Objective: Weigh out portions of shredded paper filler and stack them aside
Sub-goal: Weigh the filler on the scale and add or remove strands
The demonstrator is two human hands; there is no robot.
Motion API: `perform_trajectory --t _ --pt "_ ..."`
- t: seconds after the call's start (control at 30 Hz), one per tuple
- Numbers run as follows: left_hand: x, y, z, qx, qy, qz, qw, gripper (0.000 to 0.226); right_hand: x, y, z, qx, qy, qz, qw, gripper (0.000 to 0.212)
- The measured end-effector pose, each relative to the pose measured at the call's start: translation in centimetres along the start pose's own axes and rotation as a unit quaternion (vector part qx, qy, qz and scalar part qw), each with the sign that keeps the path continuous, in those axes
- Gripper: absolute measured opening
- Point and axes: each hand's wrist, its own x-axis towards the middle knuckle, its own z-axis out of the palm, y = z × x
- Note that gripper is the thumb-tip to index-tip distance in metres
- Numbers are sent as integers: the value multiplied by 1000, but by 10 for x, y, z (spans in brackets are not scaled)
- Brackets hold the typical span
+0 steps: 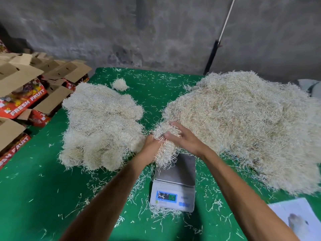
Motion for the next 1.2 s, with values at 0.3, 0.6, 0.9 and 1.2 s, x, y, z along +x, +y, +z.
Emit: perform_trajectory --t 0.3,0.6,0.9,1.2 --pt "-11 -9 12 -159 -83 -27 983 36 -18 40 10 -347 134 -22 928 81" --pt "-23 -88 -5 -39 -14 -19 999 72 -19 84 55 -464 51 61 882 105" --pt "-32 -112 -21 -34 -11 -12 999 97 -64 90 28 -243 132 47 960 113" --pt "-39 -120 -21 -114 10 51 992 68 -91 95 43 -118 161 92 975 109"
